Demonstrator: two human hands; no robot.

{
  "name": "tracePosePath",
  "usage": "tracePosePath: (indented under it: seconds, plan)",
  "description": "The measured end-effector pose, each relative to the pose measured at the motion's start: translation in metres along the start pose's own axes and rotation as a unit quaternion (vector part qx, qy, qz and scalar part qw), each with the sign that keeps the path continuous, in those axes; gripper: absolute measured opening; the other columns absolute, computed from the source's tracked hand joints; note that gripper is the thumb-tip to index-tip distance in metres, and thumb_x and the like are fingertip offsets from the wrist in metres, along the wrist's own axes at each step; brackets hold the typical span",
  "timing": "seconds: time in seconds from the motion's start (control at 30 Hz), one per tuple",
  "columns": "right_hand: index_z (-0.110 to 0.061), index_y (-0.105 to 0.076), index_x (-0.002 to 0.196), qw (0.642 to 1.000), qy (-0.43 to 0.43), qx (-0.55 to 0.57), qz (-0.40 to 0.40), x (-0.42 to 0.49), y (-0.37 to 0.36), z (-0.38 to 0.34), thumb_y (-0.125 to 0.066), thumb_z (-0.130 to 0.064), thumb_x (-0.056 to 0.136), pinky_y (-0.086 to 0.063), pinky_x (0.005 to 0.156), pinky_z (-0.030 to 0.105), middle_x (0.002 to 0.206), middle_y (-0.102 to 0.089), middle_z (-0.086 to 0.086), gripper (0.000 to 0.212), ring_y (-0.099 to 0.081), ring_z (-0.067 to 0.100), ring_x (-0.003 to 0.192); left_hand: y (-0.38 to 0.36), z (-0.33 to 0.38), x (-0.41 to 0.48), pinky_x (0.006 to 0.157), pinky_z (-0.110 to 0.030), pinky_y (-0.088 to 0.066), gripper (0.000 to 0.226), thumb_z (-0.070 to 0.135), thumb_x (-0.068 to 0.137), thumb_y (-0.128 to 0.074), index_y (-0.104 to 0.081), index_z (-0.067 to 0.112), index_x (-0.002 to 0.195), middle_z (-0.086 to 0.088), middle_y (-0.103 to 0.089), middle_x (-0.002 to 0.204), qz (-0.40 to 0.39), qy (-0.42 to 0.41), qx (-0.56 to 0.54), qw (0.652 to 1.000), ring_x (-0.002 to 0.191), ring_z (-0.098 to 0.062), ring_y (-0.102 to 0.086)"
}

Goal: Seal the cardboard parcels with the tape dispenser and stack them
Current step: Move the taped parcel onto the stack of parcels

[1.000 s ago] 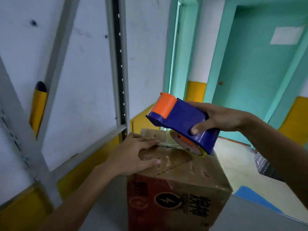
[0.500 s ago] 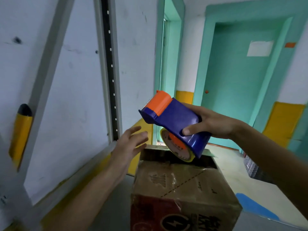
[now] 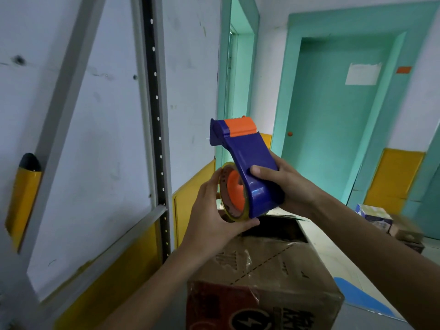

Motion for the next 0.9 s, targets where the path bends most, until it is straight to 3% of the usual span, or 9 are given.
tracePosePath:
  seconds: [0.13,0.23,0.3,0.37,0.5,0.57,0.63,0.77,0.9]
  plan:
    - [-0.024,-0.050,0.118,0.998,-0.027,-0.003,-0.060,-0.002,-0.009,0.004,-0.088,-0.041,0.050,-0.055,0.067,0.026,0.097,-0.069,-0.002,0.080,-0.068,0.017,0.087,-0.004,-0.003,0.000,0.087,-0.034,-0.054,0.115,0.063,0.043,-0.082,-0.026,0.027,0.136,0.010,-0.040,0.134,0.037,0.001,-0.016,0.999,0.117,-0.010,-0.048]
    - [-0.026,-0.048,0.121,0.994,-0.039,-0.074,-0.075,-0.005,-0.004,0.004,-0.085,-0.025,0.062,-0.054,0.070,0.026,0.100,-0.068,-0.004,0.071,-0.067,0.015,0.090,-0.013,-0.004,-0.004,0.086,-0.035,-0.054,0.119,0.064,0.040,-0.083,-0.021,0.027,0.136,0.010,-0.039,0.134,0.011,0.019,-0.004,1.000,0.115,-0.010,-0.050]
    - [-0.029,-0.049,0.119,0.990,-0.046,-0.108,-0.079,-0.009,0.005,-0.002,-0.072,-0.012,0.069,-0.055,0.068,0.024,0.095,-0.069,-0.007,0.057,-0.067,0.012,0.085,-0.010,-0.003,-0.007,0.094,-0.027,-0.046,0.113,0.058,0.046,-0.083,-0.020,0.031,0.136,0.013,-0.038,0.136,-0.040,0.022,0.056,0.997,0.117,-0.004,-0.045]
    - [-0.028,-0.048,0.121,0.983,-0.062,-0.137,-0.103,-0.015,0.018,-0.010,-0.072,-0.015,0.066,-0.054,0.068,0.025,0.096,-0.069,-0.005,0.061,-0.066,0.015,0.084,0.005,-0.005,-0.007,0.099,-0.020,-0.032,0.103,0.063,0.052,-0.077,-0.024,0.037,0.137,0.016,-0.035,0.140,-0.102,0.005,0.153,0.983,0.120,0.004,-0.032]
    - [-0.022,-0.046,0.126,0.960,-0.118,-0.203,-0.154,-0.023,0.045,-0.029,-0.079,-0.030,0.059,-0.054,0.066,0.026,0.099,-0.066,0.002,0.075,-0.066,0.018,0.083,0.036,-0.010,-0.001,0.112,-0.034,-0.023,0.089,0.082,0.054,-0.048,-0.019,0.051,0.131,0.019,-0.020,0.149,-0.156,-0.010,0.223,0.962,0.129,0.005,-0.015]
    - [-0.019,-0.045,0.127,0.947,-0.138,-0.237,-0.170,-0.023,0.052,-0.035,-0.078,-0.032,0.058,-0.055,0.066,0.028,0.100,-0.066,0.003,0.078,-0.066,0.019,0.083,0.027,-0.019,-0.007,0.111,-0.030,-0.023,0.085,0.074,0.067,-0.054,-0.017,0.047,0.139,0.018,-0.017,0.152,-0.237,0.001,0.277,0.931,0.135,-0.001,-0.017]
    - [-0.021,-0.044,0.128,0.933,-0.158,-0.267,-0.184,-0.022,0.052,-0.034,-0.073,-0.030,0.061,-0.055,0.069,0.029,0.102,-0.067,0.000,0.074,-0.066,0.018,0.086,0.017,-0.028,-0.017,0.100,-0.017,-0.025,0.068,0.060,0.082,-0.055,-0.027,0.041,0.141,0.017,-0.028,0.148,-0.299,0.002,0.289,0.909,0.129,-0.001,-0.027]
    - [-0.028,-0.040,0.131,0.895,-0.213,-0.312,-0.239,-0.023,0.042,-0.016,-0.071,-0.028,0.064,-0.054,0.072,0.028,0.105,-0.068,-0.007,0.073,-0.067,0.016,0.093,0.020,-0.030,-0.017,0.084,-0.001,-0.028,0.033,0.043,0.095,-0.041,-0.052,0.035,0.125,0.022,-0.049,0.123,-0.306,0.003,0.207,0.929,0.105,0.013,-0.039]
    - [-0.034,-0.037,0.134,0.865,-0.243,-0.340,-0.279,-0.018,0.029,0.000,-0.072,-0.032,0.064,-0.055,0.082,0.036,0.116,-0.065,-0.008,0.078,-0.063,0.021,0.106,0.035,-0.032,-0.008,0.090,-0.006,-0.037,0.025,0.028,0.100,-0.033,-0.054,0.037,0.111,0.019,-0.057,0.117,-0.150,0.088,-0.015,0.985,0.111,0.006,-0.050]
Point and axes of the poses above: each hand's wrist, its own x-axis towards the middle knuckle, its own y-axis out of the back of the hand, z = x × y, the point moved 5 cm from there along x, towards the middle knuckle
